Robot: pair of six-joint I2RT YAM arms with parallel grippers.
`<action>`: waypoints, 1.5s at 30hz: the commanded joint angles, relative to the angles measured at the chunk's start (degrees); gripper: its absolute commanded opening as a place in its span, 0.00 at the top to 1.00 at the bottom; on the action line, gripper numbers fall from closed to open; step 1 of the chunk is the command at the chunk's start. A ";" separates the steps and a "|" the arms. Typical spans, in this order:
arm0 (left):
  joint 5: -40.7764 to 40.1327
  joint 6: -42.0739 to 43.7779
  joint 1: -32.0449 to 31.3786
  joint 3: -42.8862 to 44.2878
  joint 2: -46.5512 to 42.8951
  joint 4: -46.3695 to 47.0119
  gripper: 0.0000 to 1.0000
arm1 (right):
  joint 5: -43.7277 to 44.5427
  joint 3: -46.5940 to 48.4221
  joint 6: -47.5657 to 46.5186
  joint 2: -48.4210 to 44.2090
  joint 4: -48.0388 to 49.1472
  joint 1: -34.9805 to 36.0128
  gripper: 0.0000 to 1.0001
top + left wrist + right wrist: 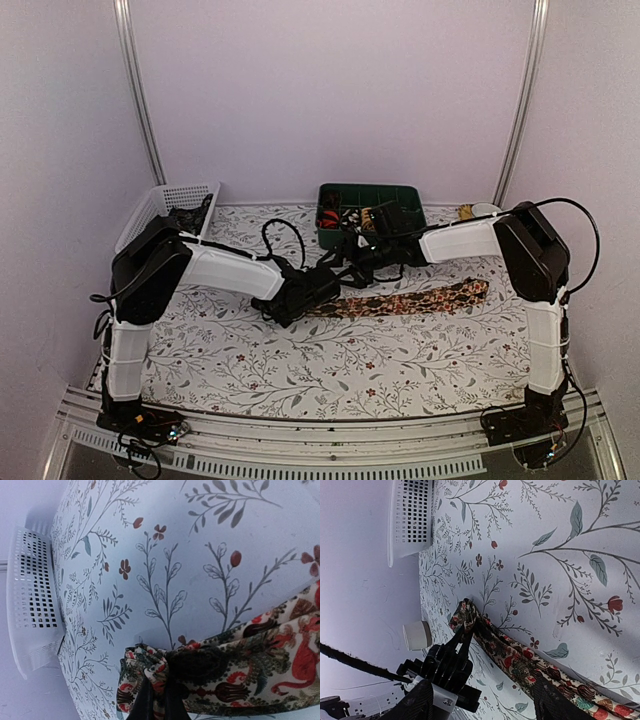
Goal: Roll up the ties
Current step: Roll the tie at the center of the board.
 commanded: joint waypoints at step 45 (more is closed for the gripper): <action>11.58 -0.08 3.38 -4.48 -9.72 10.33 0.73 | 1.62 2.64 -1.55 -7.19 -1.65 0.14 0.32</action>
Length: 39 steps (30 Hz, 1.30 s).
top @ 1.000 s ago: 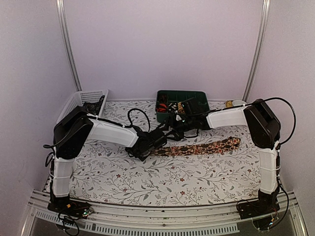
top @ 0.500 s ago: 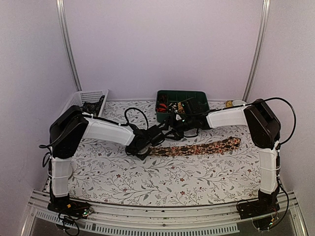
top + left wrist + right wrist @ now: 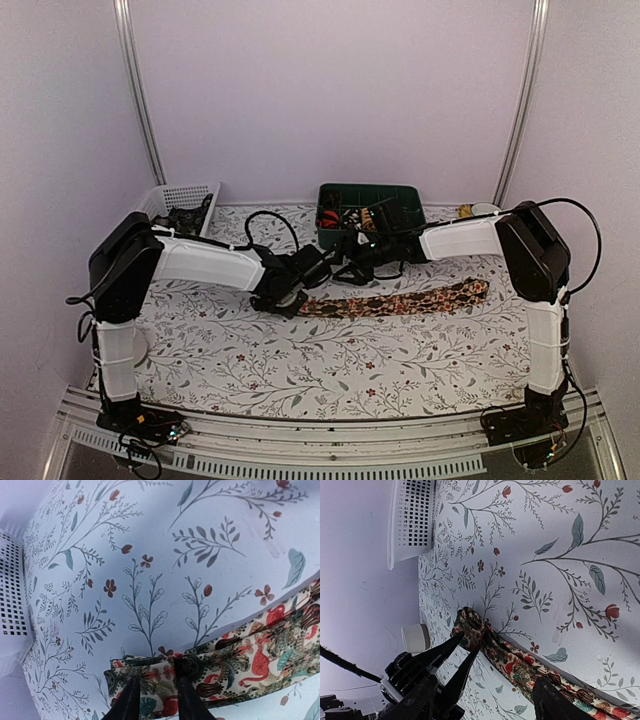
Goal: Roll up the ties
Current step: Roll the tie at the center of the board.
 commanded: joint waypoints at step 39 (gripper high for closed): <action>59.95 -22.23 31.34 -36.38 -23.55 46.55 0.36 | -1.68 18.77 7.62 20.17 2.14 8.55 0.38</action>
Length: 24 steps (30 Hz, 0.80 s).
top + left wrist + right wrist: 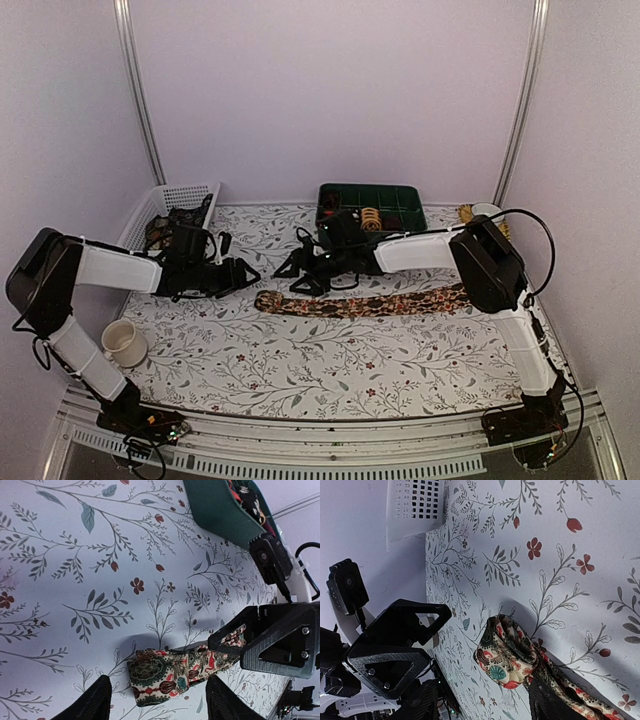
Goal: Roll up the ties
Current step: Roll the tie at the center of the board.
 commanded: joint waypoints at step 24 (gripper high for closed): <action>8.61 -4.67 0.62 -3.92 9.61 13.46 0.50 | -6.72 0.56 8.41 10.06 5.16 1.31 0.48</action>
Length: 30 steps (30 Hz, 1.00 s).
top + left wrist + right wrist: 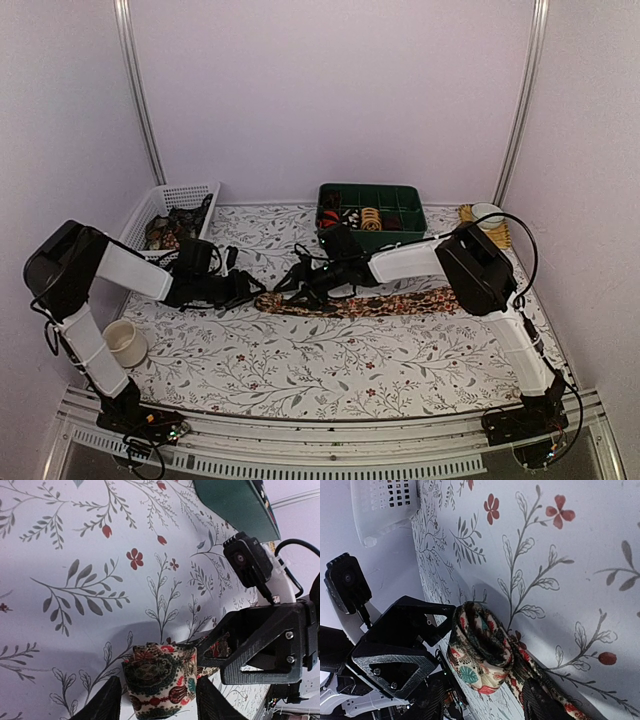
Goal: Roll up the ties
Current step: Roll the tie at the center of the board.
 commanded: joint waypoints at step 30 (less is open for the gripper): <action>1.98 -1.98 -2.13 -4.37 2.99 8.70 0.67 | -3.41 0.74 7.76 8.96 8.83 1.22 0.68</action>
